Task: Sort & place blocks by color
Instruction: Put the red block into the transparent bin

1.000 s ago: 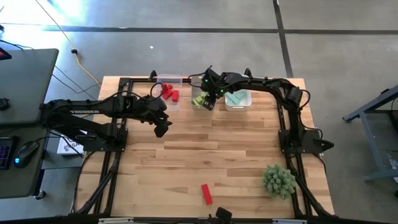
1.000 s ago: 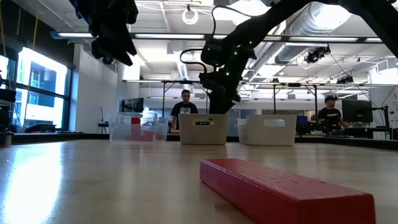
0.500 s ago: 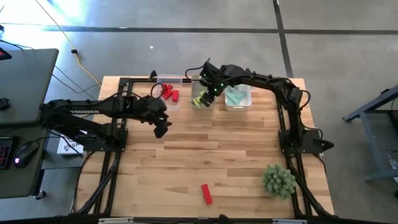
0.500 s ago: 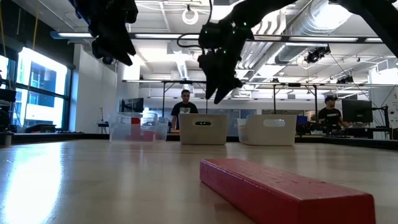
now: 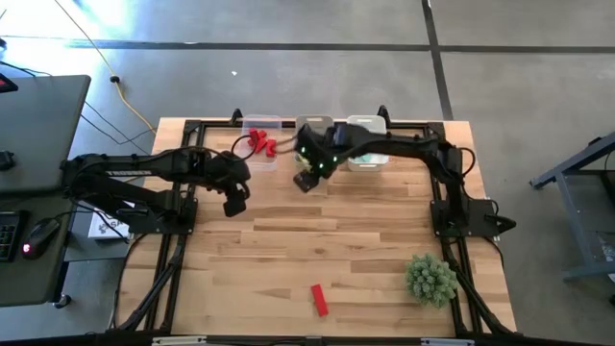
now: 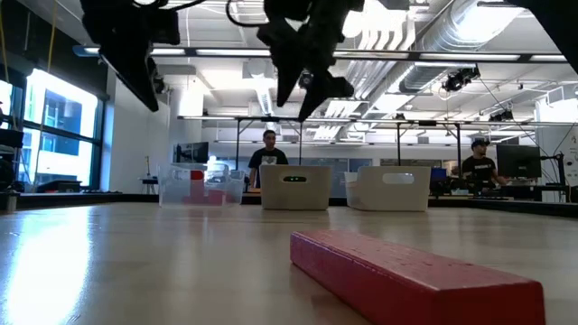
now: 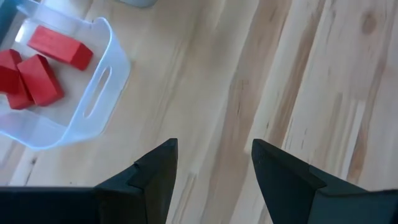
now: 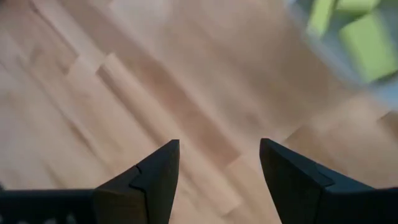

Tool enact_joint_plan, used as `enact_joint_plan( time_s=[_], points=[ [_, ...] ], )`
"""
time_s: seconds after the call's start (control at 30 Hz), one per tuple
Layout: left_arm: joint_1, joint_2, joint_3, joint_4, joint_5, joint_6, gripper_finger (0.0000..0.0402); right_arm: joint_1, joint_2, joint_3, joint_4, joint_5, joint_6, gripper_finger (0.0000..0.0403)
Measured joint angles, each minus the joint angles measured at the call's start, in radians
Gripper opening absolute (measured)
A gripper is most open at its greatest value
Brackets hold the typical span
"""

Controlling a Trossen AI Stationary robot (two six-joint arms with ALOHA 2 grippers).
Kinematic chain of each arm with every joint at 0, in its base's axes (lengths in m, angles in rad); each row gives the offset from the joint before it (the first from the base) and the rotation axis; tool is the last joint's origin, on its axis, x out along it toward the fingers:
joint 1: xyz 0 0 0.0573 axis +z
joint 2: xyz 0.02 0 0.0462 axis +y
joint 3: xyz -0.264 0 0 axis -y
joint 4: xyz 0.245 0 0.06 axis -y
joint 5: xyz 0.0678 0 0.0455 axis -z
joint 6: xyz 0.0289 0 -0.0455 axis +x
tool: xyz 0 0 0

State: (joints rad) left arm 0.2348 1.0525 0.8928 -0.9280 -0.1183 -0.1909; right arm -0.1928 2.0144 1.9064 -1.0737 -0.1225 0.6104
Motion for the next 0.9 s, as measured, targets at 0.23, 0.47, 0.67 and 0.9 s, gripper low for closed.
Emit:
enact_joint_plan(
  time_s=[0.23,0.47,0.67,0.9],
  points=[
    [0.000,-0.020,0.000,-0.020,0.002,0.073,0.0196,0.148,0.000,-0.004,-0.003,0.024,0.262,0.0210],
    [0.000,-0.020,0.000,-0.019,0.002,0.082,0.0196,0.286,0.000,-0.005,-0.004,0.076,0.476,0.0210],
    [0.000,-0.020,0.000,-0.018,0.003,0.083,0.0196,0.395,0.000,-0.005,-0.007,0.132,0.634,0.0211],
    [0.000,-0.020,0.000,-0.018,0.003,0.084,0.0196,0.504,0.016,-0.007,-0.020,0.092,0.849,0.0220]
  ],
)
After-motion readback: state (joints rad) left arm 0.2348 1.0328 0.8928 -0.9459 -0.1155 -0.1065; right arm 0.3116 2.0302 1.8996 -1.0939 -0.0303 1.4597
